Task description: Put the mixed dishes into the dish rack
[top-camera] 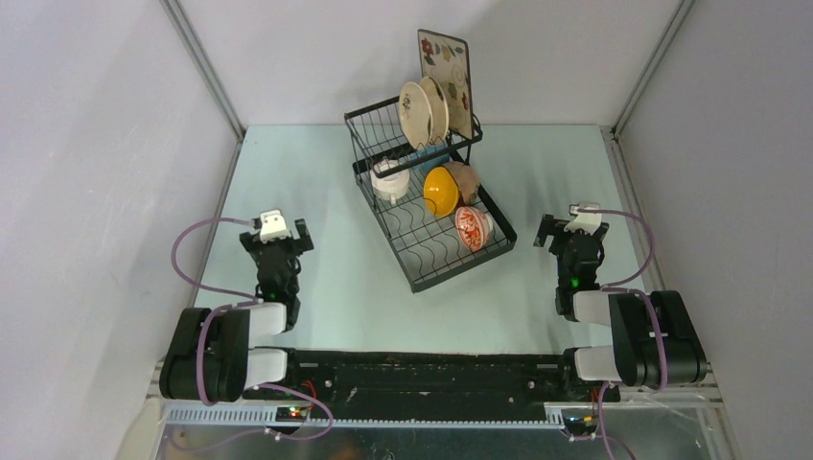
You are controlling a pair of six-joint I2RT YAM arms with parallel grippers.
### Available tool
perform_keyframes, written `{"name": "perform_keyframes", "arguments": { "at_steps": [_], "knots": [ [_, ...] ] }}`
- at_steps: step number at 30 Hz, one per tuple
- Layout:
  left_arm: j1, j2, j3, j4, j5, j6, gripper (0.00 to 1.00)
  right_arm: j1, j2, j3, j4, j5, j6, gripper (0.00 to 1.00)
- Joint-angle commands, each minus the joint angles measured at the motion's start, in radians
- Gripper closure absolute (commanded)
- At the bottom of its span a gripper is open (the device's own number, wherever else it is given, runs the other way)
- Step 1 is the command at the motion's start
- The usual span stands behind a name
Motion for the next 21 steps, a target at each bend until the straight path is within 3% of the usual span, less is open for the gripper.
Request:
{"name": "perform_keyframes", "arguments": {
  "at_steps": [1, 21],
  "knots": [
    [0.010, 0.002, 0.033, 0.038, -0.046, -0.012, 0.00, -0.003, 0.000, 0.008, 0.055, 0.004, 0.008, 0.01],
    [0.011, 0.006, 0.042, 0.026, -0.042, -0.013, 0.00, -0.003, -0.001, 0.008, 0.054, 0.005, 0.008, 0.00]
  ]
}}
